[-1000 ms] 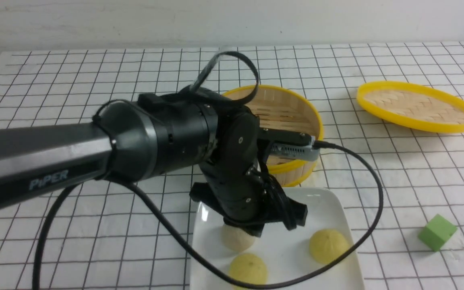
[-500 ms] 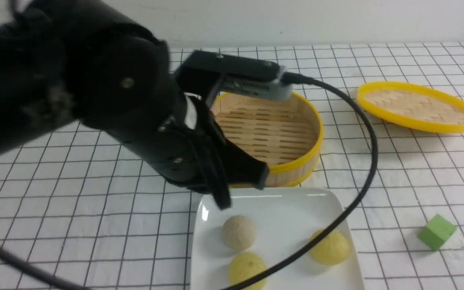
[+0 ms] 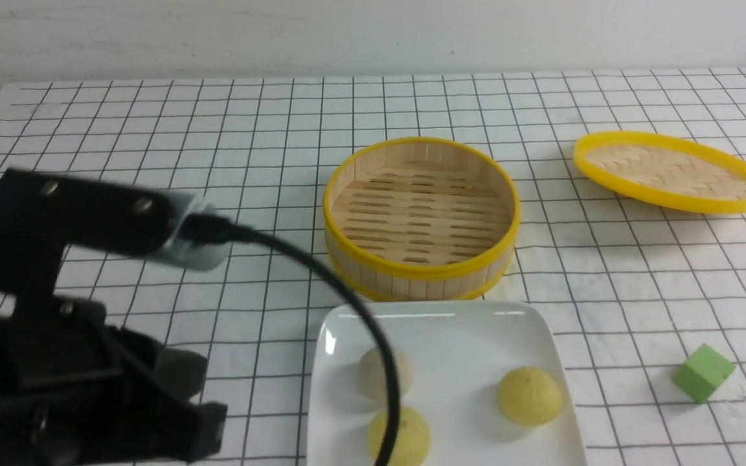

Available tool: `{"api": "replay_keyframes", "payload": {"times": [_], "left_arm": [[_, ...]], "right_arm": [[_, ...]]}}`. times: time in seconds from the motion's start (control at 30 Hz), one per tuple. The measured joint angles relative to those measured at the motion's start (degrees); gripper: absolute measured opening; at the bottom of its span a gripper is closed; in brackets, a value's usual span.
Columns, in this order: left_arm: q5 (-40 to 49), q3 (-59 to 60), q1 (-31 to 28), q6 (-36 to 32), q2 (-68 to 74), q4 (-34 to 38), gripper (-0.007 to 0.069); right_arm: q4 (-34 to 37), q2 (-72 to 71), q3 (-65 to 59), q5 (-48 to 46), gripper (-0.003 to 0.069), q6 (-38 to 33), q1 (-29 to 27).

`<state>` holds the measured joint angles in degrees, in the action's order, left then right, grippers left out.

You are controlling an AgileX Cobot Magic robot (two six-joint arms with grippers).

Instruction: Put the steamed buns into the plate on the white-black tablecloth.

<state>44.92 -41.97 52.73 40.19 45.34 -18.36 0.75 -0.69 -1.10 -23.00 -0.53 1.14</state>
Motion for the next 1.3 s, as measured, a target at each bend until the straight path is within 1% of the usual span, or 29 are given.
{"api": "replay_keyframes", "payload": {"times": [0.03, 0.13, 0.17, 0.2, 0.27, 0.37, 0.77, 0.8, 0.87, 0.93, 0.97, 1.0, 1.03, 1.07, 1.1, 1.13, 1.17, 1.2, 1.23, 1.3], "left_arm": [[-5.1, 3.0, 0.1, 2.1, -2.1, -1.1, 0.0002], [-15.1, 8.6, 0.1, 6.9, -5.1, -3.0, 0.0002], [-16.5, 9.3, 0.1, 7.4, -5.2, -3.1, 0.0002], [-22.1, 11.4, 0.1, 9.2, -6.3, -3.7, 0.0002], [-25.7, 12.8, 0.1, 10.1, -6.5, -4.2, 0.0002], [-26.4, 13.3, 0.1, 10.2, -6.5, -4.5, 0.0002], [-24.0, 13.5, 0.1, 9.7, -6.6, -5.4, 0.0015], [-23.9, 13.6, 0.0, 8.8, -6.8, -5.4, 0.0016], [-23.0, 14.5, -1.5, 3.8, -8.1, -4.3, 0.0017], [-22.9, 15.1, -2.6, 1.6, -9.2, -3.4, 0.0018], [-22.6, 16.9, -6.3, -3.9, -11.6, -0.4, 0.0020], [-22.6, 17.1, -6.8, -4.5, -12.4, 0.5, 0.0020], [-22.7, 19.3, -11.3, -9.4, -15.9, 4.2, 0.0020], [-22.9, 20.6, -13.8, -11.8, -18.0, 5.9, 0.0020], [-23.1, 22.7, -17.8, -15.5, -21.1, 8.1, 0.0020], [-23.3, 23.4, -19.1, -16.7, -22.2, 8.8, 0.0020], [-23.8, 26.0, -23.8, -20.7, -25.9, 10.8, 0.0021], [-23.8, 26.8, -25.1, -21.8, -26.4, 11.0, 0.0021], [-24.3, 29.5, -29.7, -25.5, -30.6, 12.8, 0.0022], [-24.6, 33.0, -35.4, -29.0, -35.0, 14.4, 0.0025]], "right_arm": [[0.0, 0.0, 0.0, 0.0, 0.0022, 0.0, 0.0], [0.0, 0.0, 0.0, 0.0, 0.0027, 0.0, 0.0], [0.0, 0.0, 0.0, 0.0, 0.0027, 0.0, 0.0], [0.0, 0.0, 0.0, 0.0, 0.0029, 0.0, 0.0], [0.0, 0.0, 0.0, 0.0, 0.0033, 0.0, -0.1], [0.0, 0.0, 0.0, 0.0, 0.0036, 0.0, -0.1], [0.0, 0.0, 0.0, 0.0, 0.0045, 0.0, -0.1], [0.0, 0.0, 0.0, 0.0, 0.0046, 0.0, -0.1], [0.0, 0.0, 0.0, 0.0, 0.0048, 0.0, -0.1], [0.0, 0.0, 0.0, 0.0, 0.0050, 0.0, -0.1], [0.0, 0.0, 0.0, 0.0, 0.0051, 0.0, -0.1], [0.0, 0.0, 0.0, 0.0, 0.0051, 0.0, -0.1], [0.0, 0.0, 0.0, 0.0, 0.0051, 0.0, -0.1], [0.0, 0.0, 0.0, 0.0, 0.0051, 0.0, -0.1], [0.0, 0.0, 0.0, 0.0, 0.0051, 0.0, -0.1], [0.0, 0.0, 0.0, 0.0, 0.0051, 0.0, -0.1], [0.0, 0.0, 0.0, 0.0, 0.0051, 0.0, -0.1], [0.0, 0.0, 0.0, 0.0, 0.0051, 0.0, -0.1], [0.0, 0.0, 0.0, 0.0, 0.0055, 0.0, -0.1], [0.0, 0.0, 0.0, 0.0, 0.0057, 0.0, -0.1]]}}
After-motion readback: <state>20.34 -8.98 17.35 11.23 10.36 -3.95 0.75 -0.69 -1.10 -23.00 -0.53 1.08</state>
